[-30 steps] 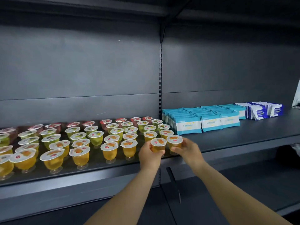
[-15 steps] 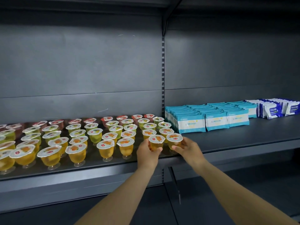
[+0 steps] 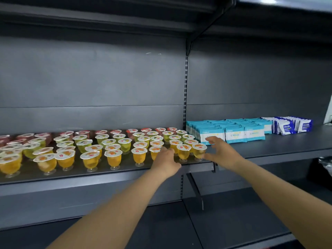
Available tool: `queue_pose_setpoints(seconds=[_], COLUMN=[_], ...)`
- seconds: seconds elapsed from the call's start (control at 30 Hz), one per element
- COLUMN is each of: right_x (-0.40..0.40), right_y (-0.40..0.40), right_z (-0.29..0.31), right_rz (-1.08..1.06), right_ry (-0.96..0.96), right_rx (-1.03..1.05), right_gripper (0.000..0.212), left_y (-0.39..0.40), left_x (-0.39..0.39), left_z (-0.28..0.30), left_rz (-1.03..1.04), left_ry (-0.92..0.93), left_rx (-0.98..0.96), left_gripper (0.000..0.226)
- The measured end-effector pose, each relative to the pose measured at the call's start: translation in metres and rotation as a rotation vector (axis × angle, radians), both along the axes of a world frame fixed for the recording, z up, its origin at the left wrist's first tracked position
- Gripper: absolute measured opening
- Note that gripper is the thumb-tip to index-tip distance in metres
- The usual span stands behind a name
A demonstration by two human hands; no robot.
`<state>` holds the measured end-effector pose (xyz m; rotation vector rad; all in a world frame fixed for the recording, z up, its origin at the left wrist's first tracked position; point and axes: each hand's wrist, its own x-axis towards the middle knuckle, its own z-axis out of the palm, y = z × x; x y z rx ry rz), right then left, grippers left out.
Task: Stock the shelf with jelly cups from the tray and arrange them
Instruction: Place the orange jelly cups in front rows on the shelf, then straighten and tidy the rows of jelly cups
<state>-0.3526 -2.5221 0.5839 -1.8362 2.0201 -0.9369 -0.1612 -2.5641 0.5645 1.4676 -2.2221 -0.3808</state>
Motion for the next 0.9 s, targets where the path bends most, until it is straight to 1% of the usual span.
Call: queue_pose_setpoints(seconds=[0.1, 0.17, 0.23, 0.4, 0.47, 0.57, 0.73, 0.9], right_x=[0.047, 0.086, 0.129, 0.245, 0.292, 0.358, 0.458, 0.535], right_y=[0.030, 0.052, 0.071, 0.113, 0.128, 0.141, 0.139, 0.109], right_z=[0.028, 0.044, 0.058, 0.079, 0.084, 0.089, 0.098, 0.107], right_rz=[0.059, 0.088, 0.126, 0.253, 0.297, 0.358, 0.474, 0.554], right_ry=[0.263, 0.418, 0.511, 0.547, 0.531, 0.477, 0.504, 0.474], right_rx=[0.072, 0.100, 0.100, 0.025, 0.034, 0.026, -0.007, -0.036], right_gripper=[0.076, 0.080, 0.084, 0.080, 0.080, 0.074, 0.071, 0.071], left_y=[0.028, 0.048, 0.067, 0.115, 0.131, 0.156, 0.185, 0.185], left_x=[0.047, 0.086, 0.130, 0.259, 0.312, 0.385, 0.484, 0.571], left_z=[0.027, 0.043, 0.057, 0.079, 0.083, 0.091, 0.110, 0.119], left_rz=[-0.067, -0.088, -0.090, -0.028, 0.023, 0.094, 0.233, 0.379], left_ry=[-0.226, -0.359, -0.445, -0.550, -0.570, -0.612, -0.640, -0.623], left_rx=[-0.100, -0.155, -0.181, -0.179, -0.167, -0.159, -0.133, -0.113], left_gripper=[0.053, 0.061, 0.066, 0.064, 0.063, 0.064, 0.066, 0.063])
